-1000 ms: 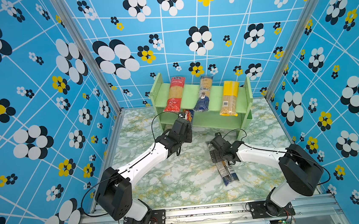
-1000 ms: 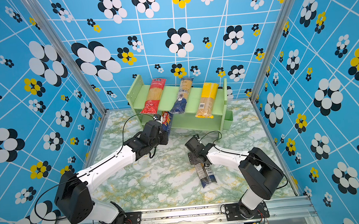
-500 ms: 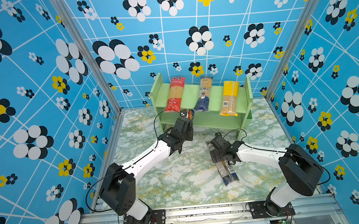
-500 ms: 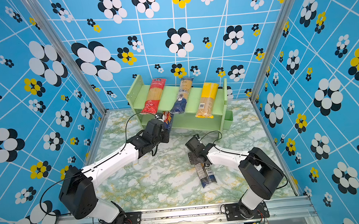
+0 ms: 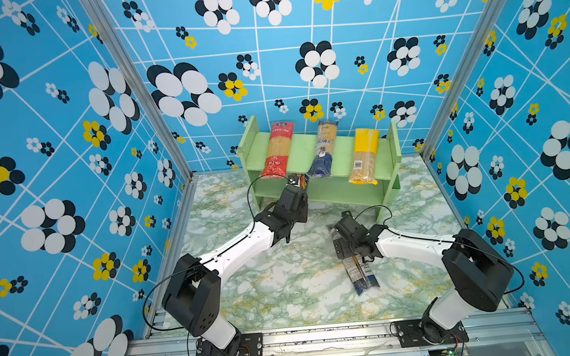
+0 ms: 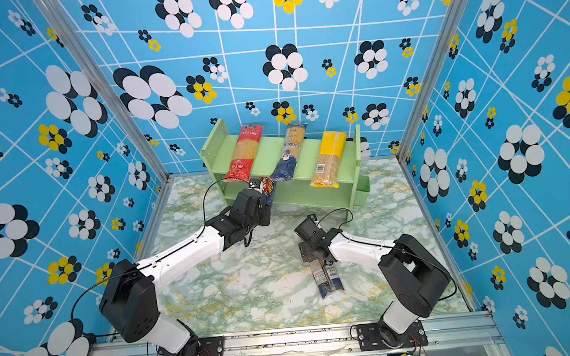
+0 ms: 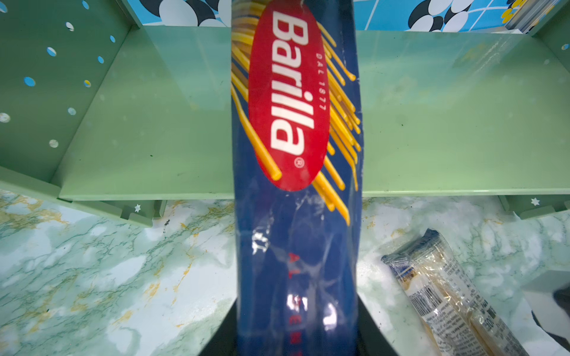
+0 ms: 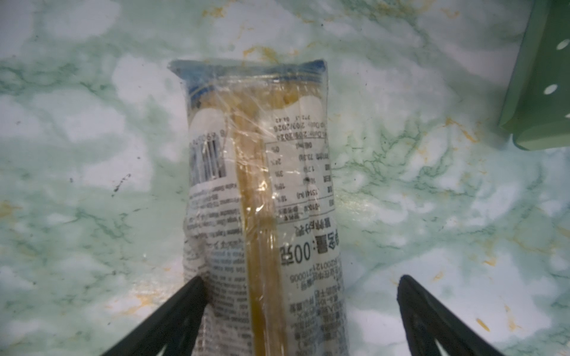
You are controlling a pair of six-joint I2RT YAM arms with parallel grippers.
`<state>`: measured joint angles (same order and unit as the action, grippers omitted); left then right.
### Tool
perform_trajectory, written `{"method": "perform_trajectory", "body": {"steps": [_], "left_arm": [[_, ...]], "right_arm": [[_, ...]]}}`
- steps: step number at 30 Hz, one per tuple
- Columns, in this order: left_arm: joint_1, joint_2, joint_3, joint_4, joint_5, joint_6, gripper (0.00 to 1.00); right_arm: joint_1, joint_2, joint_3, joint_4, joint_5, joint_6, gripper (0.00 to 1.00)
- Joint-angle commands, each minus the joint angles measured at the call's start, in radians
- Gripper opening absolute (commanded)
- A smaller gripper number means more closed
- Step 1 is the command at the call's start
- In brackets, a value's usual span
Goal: Arrange pasta packages on shelves
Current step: Place the pasta box on the shelf.
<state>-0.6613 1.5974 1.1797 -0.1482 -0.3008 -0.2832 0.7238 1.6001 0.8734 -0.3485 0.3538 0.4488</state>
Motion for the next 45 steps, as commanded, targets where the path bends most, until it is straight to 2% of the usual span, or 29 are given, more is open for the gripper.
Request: {"method": "perform_trajectory", "body": {"steps": [1, 45], "left_arm": [[0.000, -0.011, 0.080, 0.189, -0.058, 0.027, 0.00], [0.019, 0.069, 0.108, 0.198, -0.098, 0.029, 0.02]], "right_arm": [[-0.011, 0.004, -0.028, -0.020, 0.007, -0.004, 0.99], [-0.016, 0.012, -0.035, -0.026, 0.007, 0.002, 0.99]]}}
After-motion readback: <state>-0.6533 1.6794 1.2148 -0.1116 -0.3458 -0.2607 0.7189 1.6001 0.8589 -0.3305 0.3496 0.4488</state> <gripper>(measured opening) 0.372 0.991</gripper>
